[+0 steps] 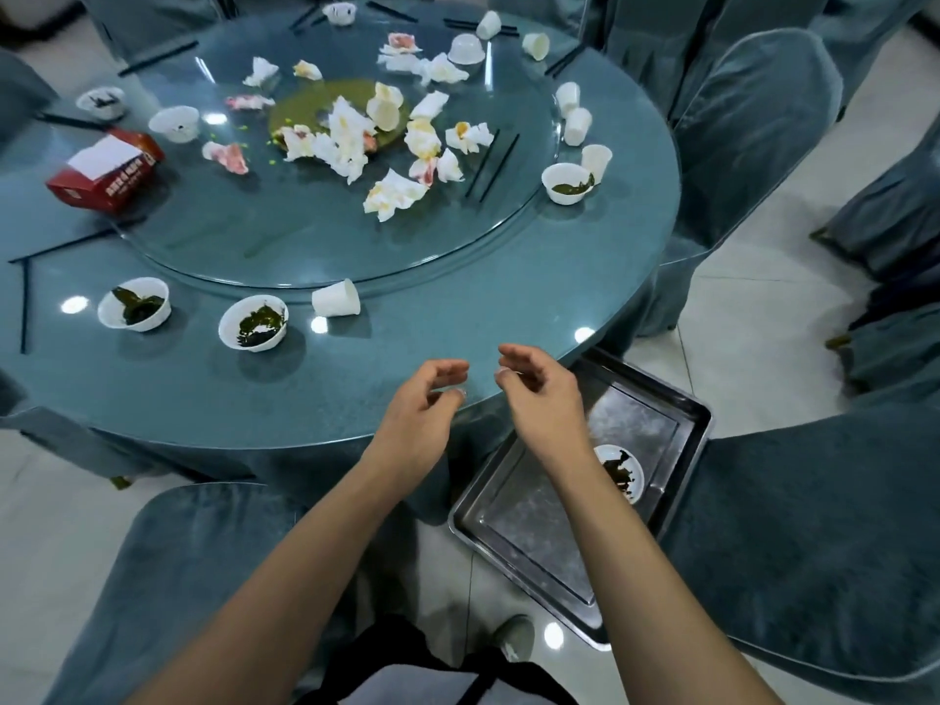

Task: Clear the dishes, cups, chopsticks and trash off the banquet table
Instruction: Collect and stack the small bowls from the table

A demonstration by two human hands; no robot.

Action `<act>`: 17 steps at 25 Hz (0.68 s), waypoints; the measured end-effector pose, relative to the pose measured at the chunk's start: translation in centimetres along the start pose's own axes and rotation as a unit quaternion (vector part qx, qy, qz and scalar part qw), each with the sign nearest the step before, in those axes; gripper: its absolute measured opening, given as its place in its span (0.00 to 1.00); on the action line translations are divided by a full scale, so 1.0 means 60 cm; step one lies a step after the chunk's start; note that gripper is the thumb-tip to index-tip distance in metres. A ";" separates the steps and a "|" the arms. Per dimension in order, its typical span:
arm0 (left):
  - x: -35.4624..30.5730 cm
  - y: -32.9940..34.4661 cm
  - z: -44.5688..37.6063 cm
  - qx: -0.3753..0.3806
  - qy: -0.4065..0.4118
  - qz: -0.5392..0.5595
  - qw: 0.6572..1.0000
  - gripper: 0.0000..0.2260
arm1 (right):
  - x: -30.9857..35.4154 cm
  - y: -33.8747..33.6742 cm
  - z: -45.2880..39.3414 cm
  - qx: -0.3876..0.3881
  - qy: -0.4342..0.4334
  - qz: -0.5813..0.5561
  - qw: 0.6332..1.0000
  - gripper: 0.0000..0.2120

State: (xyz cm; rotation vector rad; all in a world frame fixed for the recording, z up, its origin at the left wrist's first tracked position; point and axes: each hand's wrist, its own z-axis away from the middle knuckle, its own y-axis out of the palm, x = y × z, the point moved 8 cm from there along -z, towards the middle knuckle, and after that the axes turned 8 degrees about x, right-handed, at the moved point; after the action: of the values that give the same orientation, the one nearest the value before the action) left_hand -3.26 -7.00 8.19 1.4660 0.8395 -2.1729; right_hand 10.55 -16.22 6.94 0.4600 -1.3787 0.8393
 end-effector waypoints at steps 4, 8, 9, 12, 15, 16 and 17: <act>0.000 -0.049 -0.007 -0.005 -0.006 0.011 1.000 0.14 | 0.018 0.043 -0.013 0.006 0.000 0.004 1.000 0.13; 0.006 -0.115 -0.018 -0.015 -0.008 0.019 1.000 0.14 | 0.034 0.105 -0.032 0.011 0.006 -0.001 1.000 0.12; 0.009 -0.132 -0.020 -0.017 -0.009 0.020 1.000 0.14 | 0.038 0.122 -0.037 0.012 0.007 -0.004 1.000 0.12; 0.019 -0.187 -0.026 -0.019 -0.009 0.025 0.999 0.14 | 0.050 0.180 -0.054 0.015 0.004 -0.001 1.000 0.12; 0.030 -0.238 -0.034 -0.020 -0.009 0.029 0.999 0.14 | 0.059 0.237 -0.068 0.019 0.004 0.005 1.000 0.11; 0.034 -0.257 -0.037 -0.020 -0.007 0.030 0.999 0.14 | 0.063 0.257 -0.072 0.023 0.004 0.005 1.000 0.10; 0.038 -0.273 -0.039 -0.020 -0.006 0.032 0.999 0.14 | 0.067 0.276 -0.075 0.027 0.003 0.005 1.000 0.10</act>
State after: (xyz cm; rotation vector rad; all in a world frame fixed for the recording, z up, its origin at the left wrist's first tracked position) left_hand -12.53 6.84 9.73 1.4393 0.8159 -2.1039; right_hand 1.09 -1.36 7.04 0.4920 -1.3561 0.8865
